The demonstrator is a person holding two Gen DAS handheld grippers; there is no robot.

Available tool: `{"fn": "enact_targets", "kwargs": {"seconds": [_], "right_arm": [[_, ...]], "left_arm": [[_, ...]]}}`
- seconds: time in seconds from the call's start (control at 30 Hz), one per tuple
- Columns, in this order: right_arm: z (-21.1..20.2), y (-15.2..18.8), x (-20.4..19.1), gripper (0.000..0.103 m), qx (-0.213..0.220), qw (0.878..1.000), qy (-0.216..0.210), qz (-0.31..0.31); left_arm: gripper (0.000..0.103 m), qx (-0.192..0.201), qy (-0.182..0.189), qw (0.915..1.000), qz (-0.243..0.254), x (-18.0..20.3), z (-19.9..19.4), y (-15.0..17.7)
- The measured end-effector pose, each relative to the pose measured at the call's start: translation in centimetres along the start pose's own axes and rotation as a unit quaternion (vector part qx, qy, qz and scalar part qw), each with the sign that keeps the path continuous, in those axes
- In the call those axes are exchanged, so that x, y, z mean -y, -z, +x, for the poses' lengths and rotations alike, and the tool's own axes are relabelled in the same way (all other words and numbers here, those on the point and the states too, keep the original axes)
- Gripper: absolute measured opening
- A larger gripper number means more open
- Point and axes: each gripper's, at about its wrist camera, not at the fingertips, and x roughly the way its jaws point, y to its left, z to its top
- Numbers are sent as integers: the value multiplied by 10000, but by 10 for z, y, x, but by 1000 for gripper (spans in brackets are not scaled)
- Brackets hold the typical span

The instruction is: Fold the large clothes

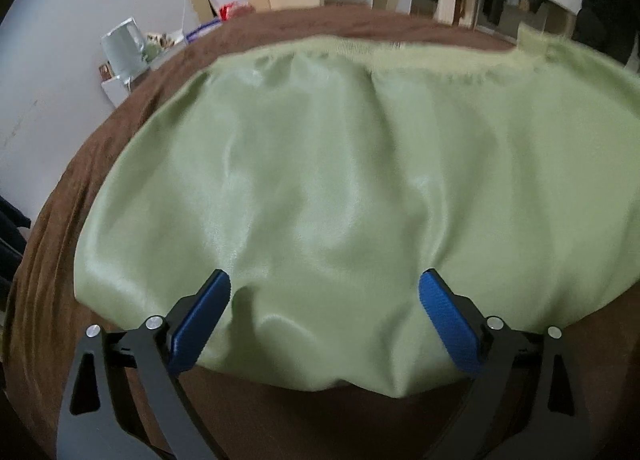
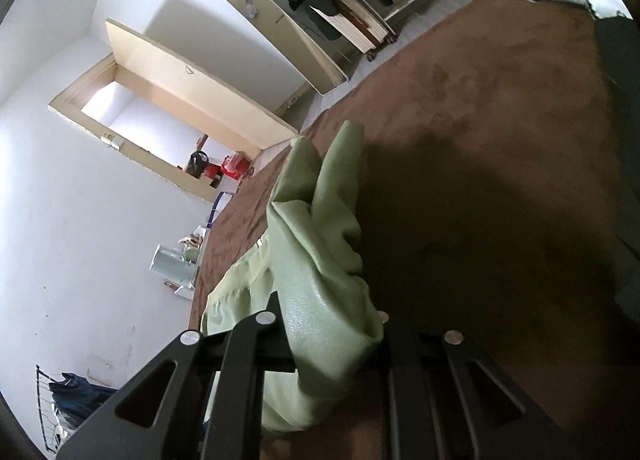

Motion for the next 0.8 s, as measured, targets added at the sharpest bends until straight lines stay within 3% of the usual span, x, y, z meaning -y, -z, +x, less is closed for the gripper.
{"fn": "enact_targets", "kwargs": {"seconds": [0.13, 0.27, 0.33, 0.57, 0.8], "right_arm": [[3, 3, 3, 14, -97, 9999, 45, 55], [9, 2, 1, 14, -177, 9998, 1, 43], [12, 0, -3, 14, -183, 9998, 6, -61], [10, 5, -53, 14, -181, 9963, -137, -833], [17, 20, -121, 15, -363, 9858, -417, -1588]], "left_arm": [[93, 199, 410, 9989, -107, 4, -6, 5], [97, -92, 553, 9984, -52, 2, 17, 8], [97, -27, 512, 9986, 126, 5, 22, 10], [98, 70, 419, 9987, 299, 7, 22, 12], [97, 238, 571, 9974, 376, 2, 13, 9]]}}
